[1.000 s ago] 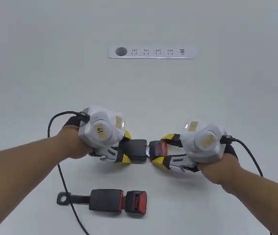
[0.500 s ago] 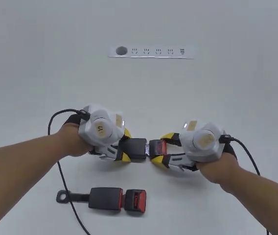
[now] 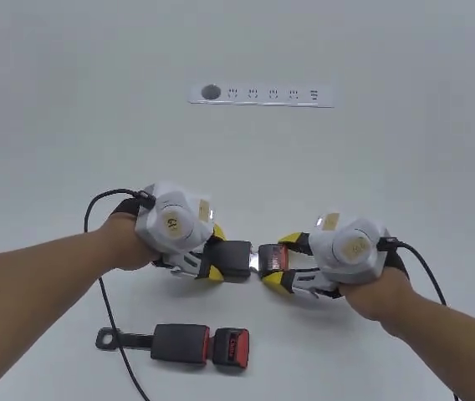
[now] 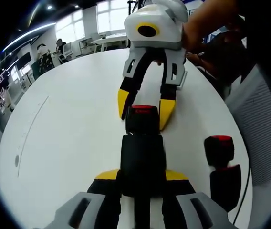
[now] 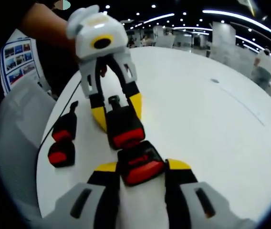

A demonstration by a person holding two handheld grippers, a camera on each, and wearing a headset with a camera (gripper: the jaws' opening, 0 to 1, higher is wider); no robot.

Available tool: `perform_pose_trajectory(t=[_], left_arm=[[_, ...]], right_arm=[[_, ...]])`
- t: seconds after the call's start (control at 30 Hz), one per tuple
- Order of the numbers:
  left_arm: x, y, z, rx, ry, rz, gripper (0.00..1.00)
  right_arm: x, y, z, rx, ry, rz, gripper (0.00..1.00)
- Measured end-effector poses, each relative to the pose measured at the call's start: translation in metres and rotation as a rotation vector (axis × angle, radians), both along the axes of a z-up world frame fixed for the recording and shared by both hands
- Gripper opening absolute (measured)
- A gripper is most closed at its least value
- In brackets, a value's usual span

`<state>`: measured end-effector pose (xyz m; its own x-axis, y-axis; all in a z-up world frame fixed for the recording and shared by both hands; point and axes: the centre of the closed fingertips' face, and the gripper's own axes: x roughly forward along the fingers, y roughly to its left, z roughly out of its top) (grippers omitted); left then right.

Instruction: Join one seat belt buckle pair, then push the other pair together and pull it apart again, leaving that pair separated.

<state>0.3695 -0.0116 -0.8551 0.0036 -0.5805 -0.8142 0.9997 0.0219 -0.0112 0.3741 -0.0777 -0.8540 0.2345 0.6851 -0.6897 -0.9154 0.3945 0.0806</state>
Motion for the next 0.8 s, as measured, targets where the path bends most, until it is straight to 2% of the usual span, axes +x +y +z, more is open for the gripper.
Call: perform_pose_trajectory(t=[0.1,0.33,0.8], left_arm=[[-0.001,0.001,0.000,-0.007,-0.002,0.006,0.33],[-0.001,0.002,0.000,-0.003,-0.001,0.007,0.33],[0.000,0.001,0.001,-0.009,0.005,0.019,0.34]], right_arm=[[0.001,-0.008,0.000,0.002,-0.002,-0.002,0.36],[0.000,-0.009,0.000,0.000,-0.005,0.034,0.36],[0.000,-0.048,0.001,-0.004,-0.006,0.040,0.36]])
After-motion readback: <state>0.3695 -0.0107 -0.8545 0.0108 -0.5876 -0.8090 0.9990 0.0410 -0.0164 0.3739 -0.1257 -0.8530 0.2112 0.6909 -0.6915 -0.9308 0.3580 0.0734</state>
